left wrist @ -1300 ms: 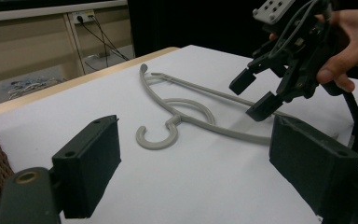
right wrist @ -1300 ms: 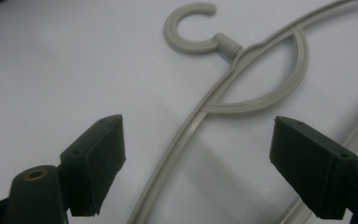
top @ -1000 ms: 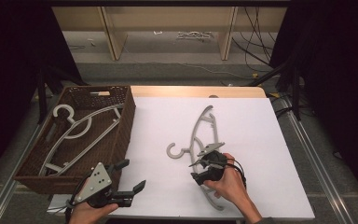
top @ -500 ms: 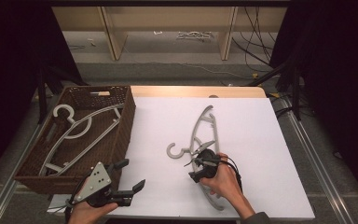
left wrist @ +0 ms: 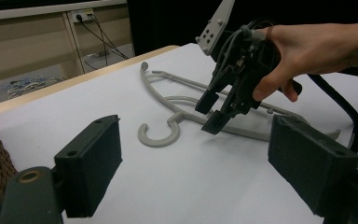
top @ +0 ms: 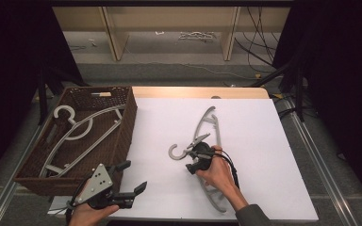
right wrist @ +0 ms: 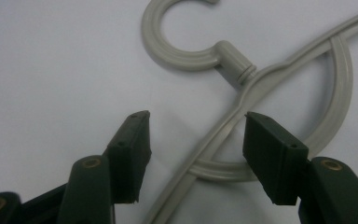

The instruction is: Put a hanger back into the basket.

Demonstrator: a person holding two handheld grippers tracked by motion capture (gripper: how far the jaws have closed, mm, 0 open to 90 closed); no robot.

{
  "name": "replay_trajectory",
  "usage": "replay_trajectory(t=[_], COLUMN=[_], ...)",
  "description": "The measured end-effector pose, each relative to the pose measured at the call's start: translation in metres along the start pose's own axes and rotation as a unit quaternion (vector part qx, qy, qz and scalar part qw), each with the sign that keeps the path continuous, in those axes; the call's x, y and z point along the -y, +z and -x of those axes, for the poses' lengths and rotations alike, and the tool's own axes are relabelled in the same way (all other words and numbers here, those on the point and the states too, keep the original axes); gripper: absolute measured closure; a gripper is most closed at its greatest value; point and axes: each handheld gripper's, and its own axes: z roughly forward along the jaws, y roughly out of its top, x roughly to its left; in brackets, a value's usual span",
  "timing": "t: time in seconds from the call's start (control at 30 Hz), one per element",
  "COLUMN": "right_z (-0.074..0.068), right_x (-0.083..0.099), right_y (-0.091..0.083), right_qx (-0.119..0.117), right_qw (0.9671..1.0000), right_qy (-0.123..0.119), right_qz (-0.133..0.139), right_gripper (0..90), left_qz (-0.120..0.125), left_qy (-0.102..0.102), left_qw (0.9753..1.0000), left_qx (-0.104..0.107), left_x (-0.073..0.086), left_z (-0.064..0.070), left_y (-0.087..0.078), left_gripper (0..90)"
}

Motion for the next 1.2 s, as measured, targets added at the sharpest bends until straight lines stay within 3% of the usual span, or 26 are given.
replay_trajectory(t=[0.23, 0.4, 0.47, 0.7, 0.8, 0.97, 1.2], right_z=[0.004, 0.012, 0.014, 0.006, 0.006, 0.007, 0.013], right_x=[-0.006, -0.008, -0.008, -0.015, -0.015, -0.015, -0.012], right_y=[0.006, 0.006, 0.006, 0.005, 0.004, 0.002, -0.003], right_qx=[-0.003, -0.007, -0.009, 0.016, 0.014, 0.03, 0.033], right_qw=[0.9995, 0.9992, 0.9991, 0.9978, 0.9978, 0.9961, 0.9946], right_qy=[0.001, 0.006, 0.009, -0.016, -0.007, -0.012, -0.023], right_qz=[-0.031, -0.038, -0.04, -0.062, -0.065, -0.083, -0.096], right_gripper=[47.0, 60.5, 60.9, 65.3, 66.8, 71.1, 74.7], left_qz=[-0.002, -0.003, -0.002, -0.003, -0.004, -0.004, 0.002], left_qy=[-0.002, 0.0, 0.0, 0.003, 0.004, 0.006, 0.0], left_qw=[1.0, 1.0, 1.0, 1.0, 1.0, 1.0, 1.0], left_qx=[0.002, 0.004, 0.004, 0.004, 0.004, 0.005, 0.005], left_x=[0.001, 0.001, 0.001, 0.001, 0.001, 0.001, 0.001], left_z=[0.0, 0.0, 0.0, -0.001, -0.001, -0.002, -0.001], left_y=[0.0, -0.001, 0.0, -0.001, -0.001, -0.001, -0.001], left_gripper=[17.3, 17.4, 17.5, 17.6, 17.6, 17.6, 17.8])
